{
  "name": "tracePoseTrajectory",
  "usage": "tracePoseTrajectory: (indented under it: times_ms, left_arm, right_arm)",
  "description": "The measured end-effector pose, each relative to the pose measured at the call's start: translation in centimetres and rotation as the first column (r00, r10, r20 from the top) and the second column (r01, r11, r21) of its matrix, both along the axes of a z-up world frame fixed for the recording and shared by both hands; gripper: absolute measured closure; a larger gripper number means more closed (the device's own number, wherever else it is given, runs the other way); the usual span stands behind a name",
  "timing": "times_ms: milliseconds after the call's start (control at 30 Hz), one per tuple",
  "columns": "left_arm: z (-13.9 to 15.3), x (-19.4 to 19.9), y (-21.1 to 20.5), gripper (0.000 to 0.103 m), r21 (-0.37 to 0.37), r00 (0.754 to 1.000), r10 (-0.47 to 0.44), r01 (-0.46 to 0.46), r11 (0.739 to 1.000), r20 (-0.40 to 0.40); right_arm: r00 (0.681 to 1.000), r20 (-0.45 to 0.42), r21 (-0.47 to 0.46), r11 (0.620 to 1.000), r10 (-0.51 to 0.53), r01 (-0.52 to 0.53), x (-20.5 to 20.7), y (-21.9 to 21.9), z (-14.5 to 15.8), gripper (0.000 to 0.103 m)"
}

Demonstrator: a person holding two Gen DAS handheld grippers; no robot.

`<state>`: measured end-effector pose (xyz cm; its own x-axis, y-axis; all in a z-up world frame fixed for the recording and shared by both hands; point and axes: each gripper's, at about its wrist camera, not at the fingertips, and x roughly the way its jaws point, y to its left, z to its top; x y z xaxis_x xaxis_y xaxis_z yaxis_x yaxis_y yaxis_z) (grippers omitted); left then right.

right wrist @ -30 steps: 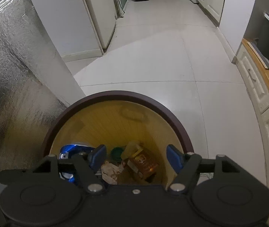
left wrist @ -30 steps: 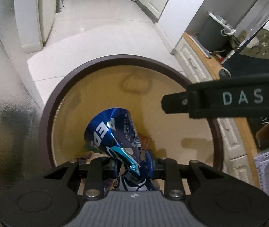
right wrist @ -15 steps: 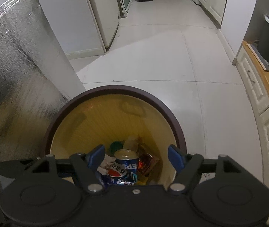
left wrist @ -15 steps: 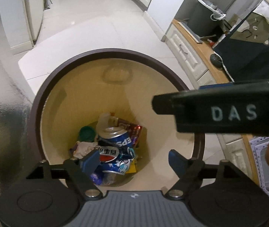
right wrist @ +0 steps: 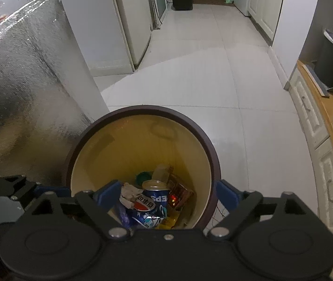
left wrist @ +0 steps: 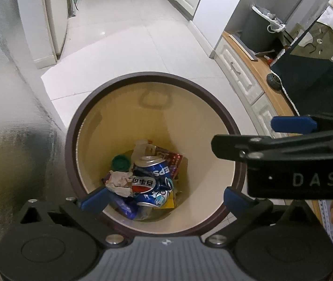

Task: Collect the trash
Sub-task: 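Withdraw both tools from the bin back toward the table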

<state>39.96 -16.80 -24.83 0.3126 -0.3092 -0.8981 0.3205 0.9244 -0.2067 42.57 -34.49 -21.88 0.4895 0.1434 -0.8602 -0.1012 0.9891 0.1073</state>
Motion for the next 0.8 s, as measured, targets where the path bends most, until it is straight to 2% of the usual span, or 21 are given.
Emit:
tracePoseTrajectory:
  times_ms: [400,800]
  left_arm:
    - [2.4,-2.8,2.4,0.0,0.031,0.998,0.062,-0.063,0.998,0.025]
    - [4.9,-5.4,4.8,0.0,0.042,0.99,0.121,-0.124,0.991,0.072]
  right_arm:
    - [0.998,0.063,-0.005,1.0,-0.006,0.007,-3.5,0.2,2.6,0.0]
    - [0.993,0.111,-0.029,0.999,-0.031,0.034,-6.9,0.0,4.3,0.0]
